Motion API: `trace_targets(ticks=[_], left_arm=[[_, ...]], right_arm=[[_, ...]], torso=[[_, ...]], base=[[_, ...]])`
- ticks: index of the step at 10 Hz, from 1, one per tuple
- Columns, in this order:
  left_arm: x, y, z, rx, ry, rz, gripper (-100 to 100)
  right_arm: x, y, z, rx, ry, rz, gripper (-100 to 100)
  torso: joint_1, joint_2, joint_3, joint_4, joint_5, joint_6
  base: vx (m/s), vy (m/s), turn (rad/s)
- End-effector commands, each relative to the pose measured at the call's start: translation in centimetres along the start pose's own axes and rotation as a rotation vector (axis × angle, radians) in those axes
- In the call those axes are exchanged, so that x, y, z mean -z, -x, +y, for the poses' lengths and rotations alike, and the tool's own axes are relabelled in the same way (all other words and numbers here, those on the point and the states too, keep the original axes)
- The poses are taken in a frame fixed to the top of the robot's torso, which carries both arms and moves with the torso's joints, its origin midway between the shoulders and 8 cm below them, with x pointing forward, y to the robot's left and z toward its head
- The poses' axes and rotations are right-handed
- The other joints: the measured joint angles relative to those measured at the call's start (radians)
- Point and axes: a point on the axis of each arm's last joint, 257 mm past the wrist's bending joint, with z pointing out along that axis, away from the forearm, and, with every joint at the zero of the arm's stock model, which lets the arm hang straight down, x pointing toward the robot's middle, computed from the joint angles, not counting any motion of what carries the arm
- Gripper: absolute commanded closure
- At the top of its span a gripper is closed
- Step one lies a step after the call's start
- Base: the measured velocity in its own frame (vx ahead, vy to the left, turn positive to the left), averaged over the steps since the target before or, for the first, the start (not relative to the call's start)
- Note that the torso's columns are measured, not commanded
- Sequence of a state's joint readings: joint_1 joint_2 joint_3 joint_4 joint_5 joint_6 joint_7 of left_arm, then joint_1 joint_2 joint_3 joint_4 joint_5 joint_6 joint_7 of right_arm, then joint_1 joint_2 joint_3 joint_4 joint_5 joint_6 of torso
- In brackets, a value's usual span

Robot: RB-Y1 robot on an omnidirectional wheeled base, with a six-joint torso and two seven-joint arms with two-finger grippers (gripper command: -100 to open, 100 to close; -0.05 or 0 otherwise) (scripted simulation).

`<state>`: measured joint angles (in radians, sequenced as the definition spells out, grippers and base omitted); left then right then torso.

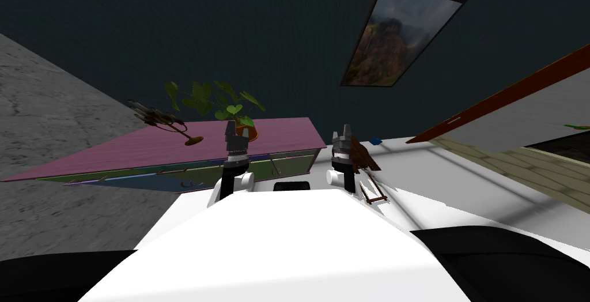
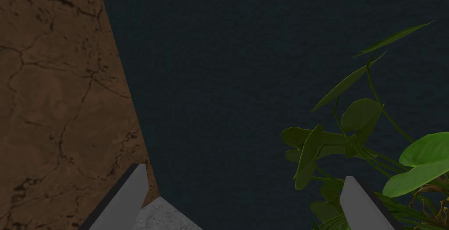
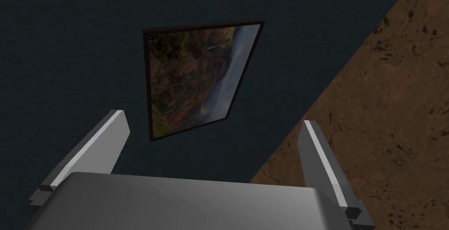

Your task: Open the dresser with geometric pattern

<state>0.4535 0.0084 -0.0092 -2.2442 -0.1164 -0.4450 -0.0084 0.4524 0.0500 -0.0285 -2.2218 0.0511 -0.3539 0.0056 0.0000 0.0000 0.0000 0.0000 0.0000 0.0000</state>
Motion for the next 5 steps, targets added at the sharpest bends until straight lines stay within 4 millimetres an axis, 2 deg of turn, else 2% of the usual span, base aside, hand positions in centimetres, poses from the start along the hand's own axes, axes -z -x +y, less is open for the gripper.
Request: trace_targets(ticks=[1,5], left_arm=[[0.00,0.00,0.00,0.000,0.000,0.000,0],[0.00,0.00,-0.01,0.000,0.000,0.000,0]], right_arm=[[0.00,0.00,0.00,0.000,0.000,0.000,0],[0.00,0.00,0.01,0.000,0.000,0.000,0]], torso=[[0.000,0.040,-0.082,0.041,0.000,0.000],[0.000,0.322,-0.644,0.322,0.000,0.000]], base=[[0.000,0.000,0.000],[0.000,0.000,0.000]])
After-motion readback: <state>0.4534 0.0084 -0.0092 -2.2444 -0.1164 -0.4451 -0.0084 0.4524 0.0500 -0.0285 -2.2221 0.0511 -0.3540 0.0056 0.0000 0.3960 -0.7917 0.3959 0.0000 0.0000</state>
